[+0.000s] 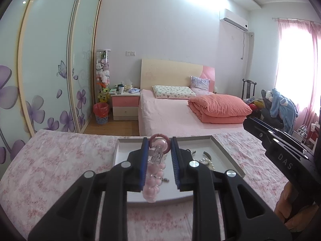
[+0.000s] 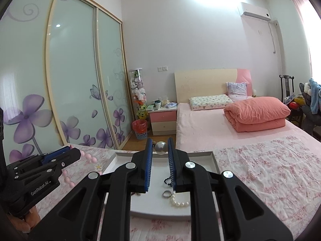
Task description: Organize jewelry
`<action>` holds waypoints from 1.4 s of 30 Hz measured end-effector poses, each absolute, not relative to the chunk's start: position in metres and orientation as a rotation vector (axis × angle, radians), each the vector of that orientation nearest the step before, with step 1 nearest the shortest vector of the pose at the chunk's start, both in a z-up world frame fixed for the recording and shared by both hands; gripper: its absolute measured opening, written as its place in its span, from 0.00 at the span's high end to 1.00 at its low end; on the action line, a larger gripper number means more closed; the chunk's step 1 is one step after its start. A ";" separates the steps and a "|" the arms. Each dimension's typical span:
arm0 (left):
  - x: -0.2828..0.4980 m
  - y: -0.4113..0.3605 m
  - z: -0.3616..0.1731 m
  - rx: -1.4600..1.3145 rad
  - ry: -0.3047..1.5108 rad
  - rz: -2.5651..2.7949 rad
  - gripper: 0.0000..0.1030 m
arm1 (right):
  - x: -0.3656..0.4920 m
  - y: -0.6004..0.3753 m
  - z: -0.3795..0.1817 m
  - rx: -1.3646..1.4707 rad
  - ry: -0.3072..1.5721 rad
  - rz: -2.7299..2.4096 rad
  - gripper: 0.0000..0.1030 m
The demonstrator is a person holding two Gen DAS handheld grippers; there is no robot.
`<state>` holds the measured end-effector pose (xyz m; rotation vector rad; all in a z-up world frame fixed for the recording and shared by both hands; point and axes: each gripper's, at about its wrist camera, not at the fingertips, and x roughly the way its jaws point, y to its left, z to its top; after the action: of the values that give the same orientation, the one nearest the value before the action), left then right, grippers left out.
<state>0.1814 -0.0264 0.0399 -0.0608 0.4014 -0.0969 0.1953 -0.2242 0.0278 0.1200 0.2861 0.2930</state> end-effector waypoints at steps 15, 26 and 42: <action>0.265 -0.027 0.001 -0.096 0.507 -0.097 0.78 | 0.278 -0.218 -0.024 0.196 0.494 0.298 0.84; 0.265 0.001 -0.011 -0.166 0.529 -0.055 0.67 | 0.273 -0.230 -0.033 0.233 0.534 0.269 0.60; 0.213 0.030 -0.002 -0.151 0.524 0.028 0.50 | 0.228 -0.227 -0.014 0.204 0.508 0.269 0.48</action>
<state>0.2130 0.0305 -0.0022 -0.1513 0.5238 0.0279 0.2281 -0.2273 -0.0142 0.2038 0.5080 0.2693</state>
